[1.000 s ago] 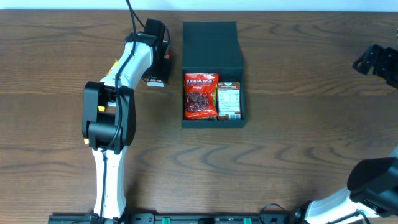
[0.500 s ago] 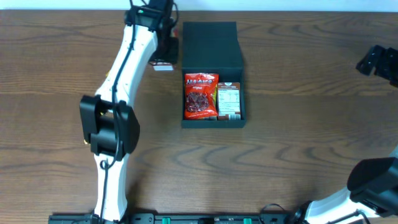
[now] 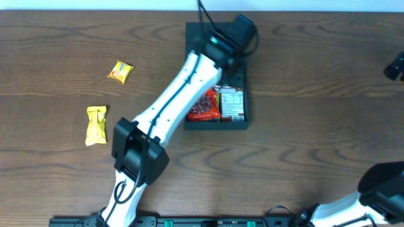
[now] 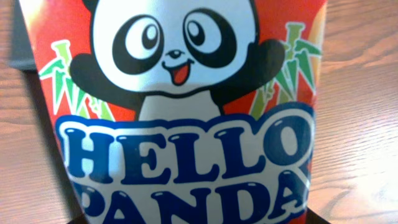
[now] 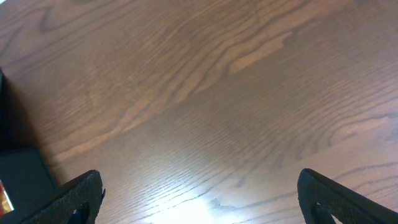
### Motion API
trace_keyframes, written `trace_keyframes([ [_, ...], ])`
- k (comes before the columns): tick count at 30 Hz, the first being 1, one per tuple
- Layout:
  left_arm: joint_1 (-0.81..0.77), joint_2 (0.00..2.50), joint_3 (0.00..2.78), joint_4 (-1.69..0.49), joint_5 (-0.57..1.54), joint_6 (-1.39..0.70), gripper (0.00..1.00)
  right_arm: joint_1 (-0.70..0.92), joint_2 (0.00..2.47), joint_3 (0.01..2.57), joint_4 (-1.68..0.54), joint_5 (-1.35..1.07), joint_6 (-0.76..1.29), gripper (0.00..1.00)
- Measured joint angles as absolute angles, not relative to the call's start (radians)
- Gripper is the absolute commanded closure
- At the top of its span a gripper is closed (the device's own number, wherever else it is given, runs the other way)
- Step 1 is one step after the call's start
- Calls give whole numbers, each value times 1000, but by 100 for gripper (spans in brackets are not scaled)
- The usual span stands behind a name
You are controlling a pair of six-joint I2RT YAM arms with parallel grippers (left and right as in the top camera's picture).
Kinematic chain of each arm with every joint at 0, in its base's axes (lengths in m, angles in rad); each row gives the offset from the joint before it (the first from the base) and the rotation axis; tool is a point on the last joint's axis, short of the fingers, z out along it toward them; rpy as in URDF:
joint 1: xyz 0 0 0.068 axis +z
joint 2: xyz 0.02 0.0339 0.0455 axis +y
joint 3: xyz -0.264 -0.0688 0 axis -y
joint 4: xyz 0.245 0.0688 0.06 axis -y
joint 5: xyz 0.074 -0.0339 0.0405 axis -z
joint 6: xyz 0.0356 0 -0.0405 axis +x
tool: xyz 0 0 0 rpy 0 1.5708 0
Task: Pack container
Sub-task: 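Carry the Hello Panda box over the black box and lower it, then push the Hello Panda box down beside the Hacks bag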
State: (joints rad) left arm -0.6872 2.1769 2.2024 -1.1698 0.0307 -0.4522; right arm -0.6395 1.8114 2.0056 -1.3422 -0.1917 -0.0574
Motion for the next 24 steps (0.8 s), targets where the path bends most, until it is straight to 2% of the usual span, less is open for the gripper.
trace_keyframes([
  [13, -740, 2177, 1979, -1010, -3, -558, 62, -666, 1811, 2006, -1342, -266, -71, 1],
  [24, -741, 2177, 1870, -878, 24, -568, 57, -667, 1811, 2005, -1507, -785, -471, 1],
])
